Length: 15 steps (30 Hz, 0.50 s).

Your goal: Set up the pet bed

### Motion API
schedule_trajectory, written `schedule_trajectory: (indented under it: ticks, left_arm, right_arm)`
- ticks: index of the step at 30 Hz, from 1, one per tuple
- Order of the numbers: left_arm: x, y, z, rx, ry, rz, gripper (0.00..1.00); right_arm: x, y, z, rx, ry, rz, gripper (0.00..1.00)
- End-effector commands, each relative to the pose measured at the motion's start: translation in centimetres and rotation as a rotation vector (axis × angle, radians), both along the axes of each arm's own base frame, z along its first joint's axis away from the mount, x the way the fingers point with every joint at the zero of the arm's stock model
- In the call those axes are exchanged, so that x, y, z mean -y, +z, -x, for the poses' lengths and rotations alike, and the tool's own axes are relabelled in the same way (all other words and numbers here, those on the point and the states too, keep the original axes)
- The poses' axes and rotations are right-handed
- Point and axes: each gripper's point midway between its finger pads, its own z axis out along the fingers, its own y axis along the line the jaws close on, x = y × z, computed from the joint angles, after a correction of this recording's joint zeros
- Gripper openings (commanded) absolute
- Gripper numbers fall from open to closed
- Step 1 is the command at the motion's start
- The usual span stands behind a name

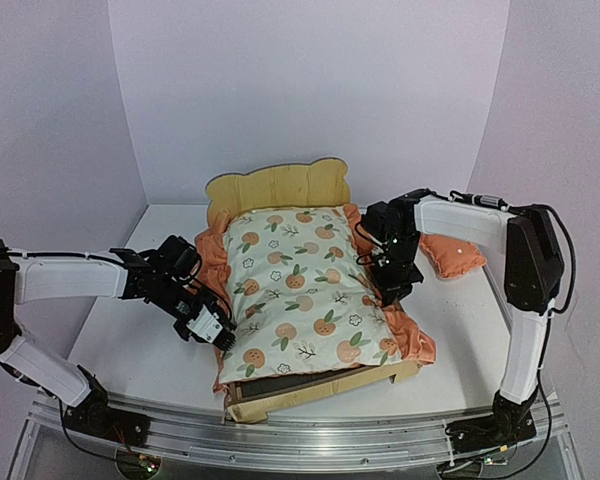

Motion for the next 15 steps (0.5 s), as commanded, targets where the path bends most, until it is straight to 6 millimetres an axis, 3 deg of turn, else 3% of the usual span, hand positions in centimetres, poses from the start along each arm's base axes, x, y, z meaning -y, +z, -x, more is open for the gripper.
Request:
schedule_trajectory:
  ticks: [1,5,10,14,15]
  left_arm:
    - [3.3,4.6,-7.1,0.229,0.113,0.126,0.33]
    - [4.1,6.2,-8.6,0.265,0.125,0.153,0.33]
    - [4.3,7.9,-10.2,0.305,0.144,0.18,0.33]
    - [3.7,7.9,-11.0,0.304,0.169,0.167,0.36]
    - [3.5,7.8,-11.1,0.305,0.175,0.161,0.38]
  right_arm:
    - [-4.8,9.2,-7.1,0.249,-0.137,-0.351,0.0]
    - [-4.9,12.0,-9.6,0.321,-0.189,-0.454,0.0]
    - [-4.3,12.7,-11.0,0.333,-0.249,-0.522,0.0]
    - [-4.1,11.9,-11.1,0.332,-0.28,-0.526,0.0]
    - [-4.0,10.8,-10.7,0.312,-0.296,-0.519,0.0]
